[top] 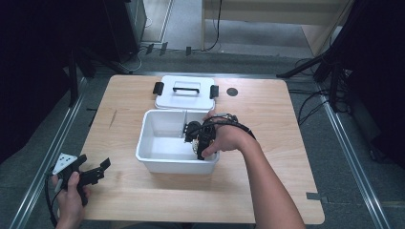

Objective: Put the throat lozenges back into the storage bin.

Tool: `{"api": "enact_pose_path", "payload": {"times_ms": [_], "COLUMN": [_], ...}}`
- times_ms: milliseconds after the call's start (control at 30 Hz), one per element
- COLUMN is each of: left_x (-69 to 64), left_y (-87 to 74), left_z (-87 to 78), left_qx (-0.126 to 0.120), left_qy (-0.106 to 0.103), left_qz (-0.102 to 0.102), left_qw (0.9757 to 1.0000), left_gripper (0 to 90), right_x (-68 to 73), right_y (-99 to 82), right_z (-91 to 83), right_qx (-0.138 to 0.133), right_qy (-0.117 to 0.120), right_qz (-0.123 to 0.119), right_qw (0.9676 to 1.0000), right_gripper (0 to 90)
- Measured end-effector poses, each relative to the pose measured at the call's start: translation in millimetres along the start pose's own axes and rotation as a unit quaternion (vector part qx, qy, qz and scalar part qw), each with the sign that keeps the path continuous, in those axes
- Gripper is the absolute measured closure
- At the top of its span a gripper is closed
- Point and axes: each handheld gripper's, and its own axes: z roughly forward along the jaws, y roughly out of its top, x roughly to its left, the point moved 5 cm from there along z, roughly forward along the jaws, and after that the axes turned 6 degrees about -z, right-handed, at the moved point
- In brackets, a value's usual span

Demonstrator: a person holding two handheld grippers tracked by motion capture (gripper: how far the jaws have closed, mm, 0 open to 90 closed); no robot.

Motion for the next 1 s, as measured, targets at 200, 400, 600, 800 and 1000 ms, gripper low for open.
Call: {"api": "enact_pose_path", "payload": {"times_ms": [200, 400, 600, 800, 1000], "left_x": [0.0, 0.0, 0.0, 0.0, 0.0], "left_y": [0.0, 0.0, 0.0, 0.0, 0.0], "left_z": [0.0, 0.0, 0.0, 0.1, 0.1], "left_qx": [0.000, 0.000, 0.000, 0.000, 0.001], "left_qy": [0.000, 0.000, 0.000, 0.000, -0.001], "left_qz": [0.000, 0.000, 0.000, 0.000, 0.000], "left_qw": [1.0000, 1.0000, 1.0000, 1.0000, 1.0000], "left_gripper": [1.3, 1.2, 1.3, 1.3, 1.3], "right_x": [1.0, 0.8, 1.0, 1.0, 0.9], "right_y": [1.0, 1.5, 1.6, 1.6, 1.7], "right_z": [1.4, 2.5, 2.8, 2.8, 2.4], "right_qx": [0.008, 0.012, 0.016, 0.016, 0.015], "right_qy": [-0.002, -0.012, -0.011, -0.011, -0.009], "right_qz": [0.006, -0.003, -0.002, -0.001, 0.000], "right_qw": [0.9999, 0.9999, 0.9998, 0.9998, 0.9999], "right_gripper": [20.3, 20.2, 20.0, 19.8, 19.1]}}
